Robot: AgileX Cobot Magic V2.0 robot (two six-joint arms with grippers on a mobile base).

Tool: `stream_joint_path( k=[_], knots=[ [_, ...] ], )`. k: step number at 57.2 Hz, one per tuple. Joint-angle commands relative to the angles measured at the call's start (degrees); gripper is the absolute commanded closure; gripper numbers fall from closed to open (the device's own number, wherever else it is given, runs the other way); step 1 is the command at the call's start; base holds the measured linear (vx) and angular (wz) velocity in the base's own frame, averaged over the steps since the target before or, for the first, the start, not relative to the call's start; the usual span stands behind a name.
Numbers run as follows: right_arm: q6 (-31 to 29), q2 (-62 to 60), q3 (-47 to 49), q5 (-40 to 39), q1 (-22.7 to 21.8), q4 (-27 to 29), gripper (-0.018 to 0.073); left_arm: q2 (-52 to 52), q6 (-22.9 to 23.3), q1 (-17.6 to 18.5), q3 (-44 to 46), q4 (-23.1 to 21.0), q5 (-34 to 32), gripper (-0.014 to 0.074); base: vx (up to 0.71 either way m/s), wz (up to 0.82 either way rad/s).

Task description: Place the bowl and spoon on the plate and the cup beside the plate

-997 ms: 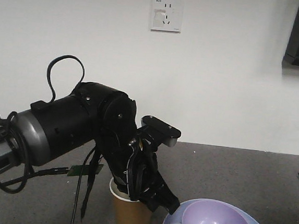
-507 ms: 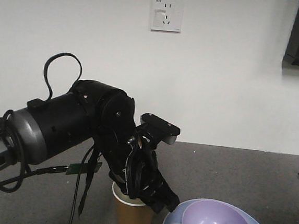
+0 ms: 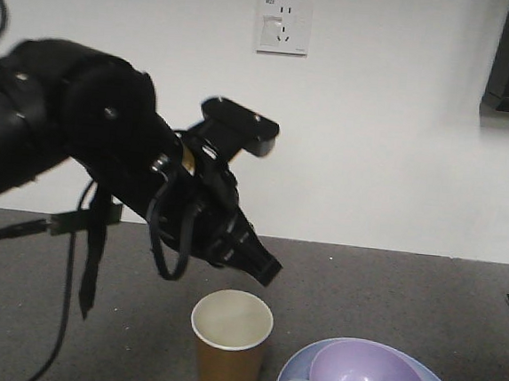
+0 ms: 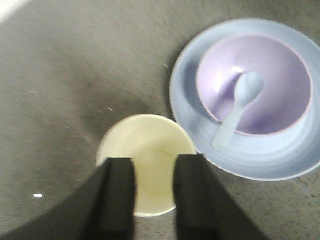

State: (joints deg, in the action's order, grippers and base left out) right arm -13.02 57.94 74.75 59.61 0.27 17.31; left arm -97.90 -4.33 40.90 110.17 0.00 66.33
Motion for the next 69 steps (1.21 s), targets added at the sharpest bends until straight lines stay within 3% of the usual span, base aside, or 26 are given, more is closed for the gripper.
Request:
stream_joint_path(
  k=[1, 3, 10, 20, 25, 36, 47, 69],
  knots=[
    [-2.11, -0.69, 1.89, -3.53, -0.06, 0.58, 0.0568, 7.29, 0.48, 0.13, 1.47, 3.91, -4.08, 0.0536, 0.00, 0.00],
    [-3.03, -0.69, 1.89, -3.74, -0.06, 0.75, 0.0568, 9.04, 0.09, 0.13, 0.68, 5.37, -5.19, 0.0605, 0.00, 0.00],
    [-5.34, -3.22, -0.44, -6.49, -0.06, 1.12, 0.0568, 17.21, 0.49, 0.13, -7.63, 8.17, -13.47, 0.0604, 0.00, 0.00],
    [-7.93, -14.65, -15.63, -18.71, -0.06, 1.19, 0.0568, 32.63, 0.68, -0.03, -31.71, 8.16, -27.81, 0.0602, 0.00, 0.00],
    [-9.32, -21.35, -24.15, -23.96, -0.06, 1.19, 0.0568, 41.09, 3.07, -0.03, -44.71, 8.07, -35.11, 0.0602, 0.00, 0.00],
    [-9.89, -32.33, -36.81, -33.06, -0.06, 0.97, 0.0568, 53.09, 6.36, -0.03, -61.65, 8.03, -44.51, 0.0602, 0.00, 0.00],
    [-10.51, -36.39, -41.00, -34.60, -0.06, 1.03, 0.0568, 58.02, 6.42, -0.03, -66.21, 7.97, -44.26, 0.0602, 0.00, 0.00],
    [-10.51, -36.62, -41.44, -32.74, -0.06, 1.03, 0.0568, 58.34, 6.37, -0.03, -66.45, 8.03, -43.93, 0.0602, 0.00, 0.00]
  ],
)
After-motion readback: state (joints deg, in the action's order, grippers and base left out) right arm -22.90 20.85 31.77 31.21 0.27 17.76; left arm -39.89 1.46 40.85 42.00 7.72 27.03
